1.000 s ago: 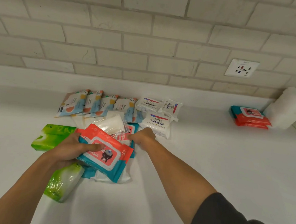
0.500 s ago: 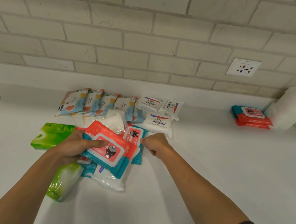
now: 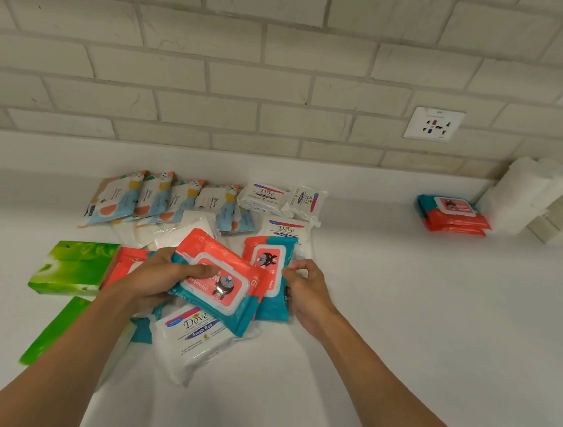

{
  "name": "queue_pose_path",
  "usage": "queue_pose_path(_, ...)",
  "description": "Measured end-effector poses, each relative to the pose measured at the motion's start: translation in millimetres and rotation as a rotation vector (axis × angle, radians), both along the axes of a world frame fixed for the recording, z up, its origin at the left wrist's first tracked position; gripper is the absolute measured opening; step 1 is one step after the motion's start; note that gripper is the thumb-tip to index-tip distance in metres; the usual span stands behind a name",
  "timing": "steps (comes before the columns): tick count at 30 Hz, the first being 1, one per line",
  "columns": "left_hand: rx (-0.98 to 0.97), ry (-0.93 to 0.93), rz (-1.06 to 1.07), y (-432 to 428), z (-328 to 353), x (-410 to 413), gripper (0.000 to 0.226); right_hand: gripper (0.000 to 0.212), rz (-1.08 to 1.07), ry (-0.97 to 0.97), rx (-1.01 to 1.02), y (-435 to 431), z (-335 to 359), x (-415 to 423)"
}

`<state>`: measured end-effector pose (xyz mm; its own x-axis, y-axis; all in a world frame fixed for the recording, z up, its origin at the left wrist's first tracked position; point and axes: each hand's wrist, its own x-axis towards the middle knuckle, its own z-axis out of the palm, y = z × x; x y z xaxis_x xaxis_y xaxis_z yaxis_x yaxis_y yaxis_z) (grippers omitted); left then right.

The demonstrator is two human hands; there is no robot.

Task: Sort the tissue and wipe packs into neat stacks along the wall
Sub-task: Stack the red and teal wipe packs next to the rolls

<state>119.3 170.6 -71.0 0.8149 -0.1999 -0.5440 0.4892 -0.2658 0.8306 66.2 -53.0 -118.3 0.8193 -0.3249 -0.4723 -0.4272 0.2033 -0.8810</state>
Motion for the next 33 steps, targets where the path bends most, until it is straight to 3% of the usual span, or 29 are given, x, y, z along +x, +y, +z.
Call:
queue_pose_path(5,0.004,0.006,-0.005,-9.4,-1.4,2.4,0.039,0.045,-0.035,0.054,0.123,6.2,-1.7,3.5)
queue_pose_path(13,-0.02,-0.014,-0.018,-6.1,-1.3,5.6,0.041,0.027,-0.019,0.106,0.203,-9.9,5.5,5.3)
queue_pose_path(17,-0.133,-0.01,-0.013,-12.3,4.5,9.2,0.032,0.021,-0.091,-0.016,0.239,-38.6,17.8,-11.6)
queue_pose_path(24,-0.356,-0.017,0.043,-57.0,10.2,16.0,0.045,0.022,-0.175,-0.081,0.411,-106.6,28.1,-37.8)
queue_pose_path(33,-0.372,-0.062,0.047,-163.9,8.9,14.4,0.038,0.042,-0.12,-0.065,0.134,-189.8,34.4,-49.9)
